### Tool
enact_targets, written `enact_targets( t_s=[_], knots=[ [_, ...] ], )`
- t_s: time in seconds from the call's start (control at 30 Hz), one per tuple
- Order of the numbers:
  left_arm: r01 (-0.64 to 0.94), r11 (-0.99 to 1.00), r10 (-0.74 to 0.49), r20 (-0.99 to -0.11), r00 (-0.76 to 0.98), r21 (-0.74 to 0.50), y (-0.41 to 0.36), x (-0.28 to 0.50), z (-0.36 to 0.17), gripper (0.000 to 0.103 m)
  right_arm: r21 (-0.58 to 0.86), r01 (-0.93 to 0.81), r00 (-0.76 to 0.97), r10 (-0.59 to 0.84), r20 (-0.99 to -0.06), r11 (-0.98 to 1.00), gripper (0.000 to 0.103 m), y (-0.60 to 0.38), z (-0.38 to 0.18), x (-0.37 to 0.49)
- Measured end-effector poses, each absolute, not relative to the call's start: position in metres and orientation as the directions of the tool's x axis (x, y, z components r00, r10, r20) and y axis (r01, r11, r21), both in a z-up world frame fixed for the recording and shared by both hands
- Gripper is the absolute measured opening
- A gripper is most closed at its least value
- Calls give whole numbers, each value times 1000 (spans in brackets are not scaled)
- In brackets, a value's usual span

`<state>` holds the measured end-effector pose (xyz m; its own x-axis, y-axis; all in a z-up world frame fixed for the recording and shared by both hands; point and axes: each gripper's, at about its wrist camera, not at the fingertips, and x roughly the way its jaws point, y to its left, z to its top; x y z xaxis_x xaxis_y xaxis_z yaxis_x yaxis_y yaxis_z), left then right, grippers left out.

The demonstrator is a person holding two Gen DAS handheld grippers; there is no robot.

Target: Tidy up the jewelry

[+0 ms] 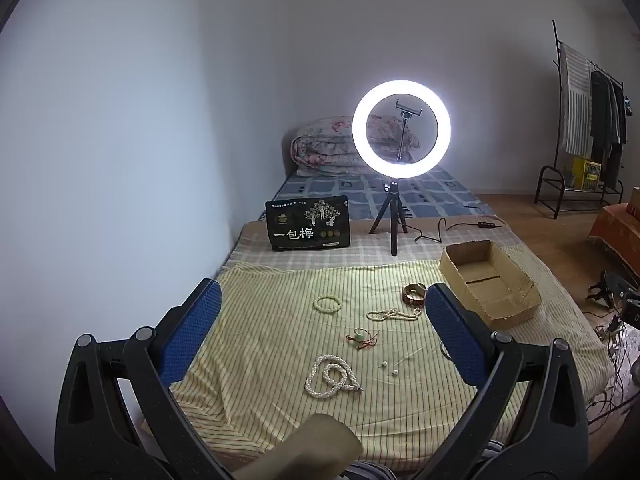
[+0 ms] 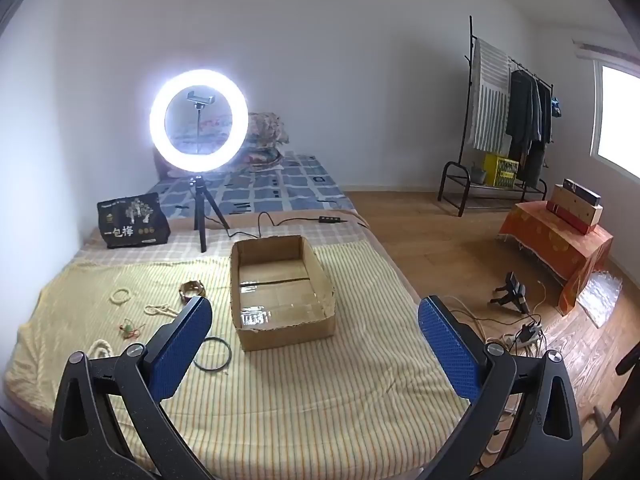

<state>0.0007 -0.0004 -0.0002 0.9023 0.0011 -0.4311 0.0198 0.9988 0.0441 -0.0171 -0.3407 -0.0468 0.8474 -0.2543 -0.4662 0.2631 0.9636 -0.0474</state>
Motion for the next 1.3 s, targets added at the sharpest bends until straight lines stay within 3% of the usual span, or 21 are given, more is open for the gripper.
enact_targets(
  t_s=[1.3],
  knots=[
    [15,1000,-4,-398,917,25,5,-7,17,103,-85,255,851,-265,-453,963,102,-325,-43,-17]
  ],
)
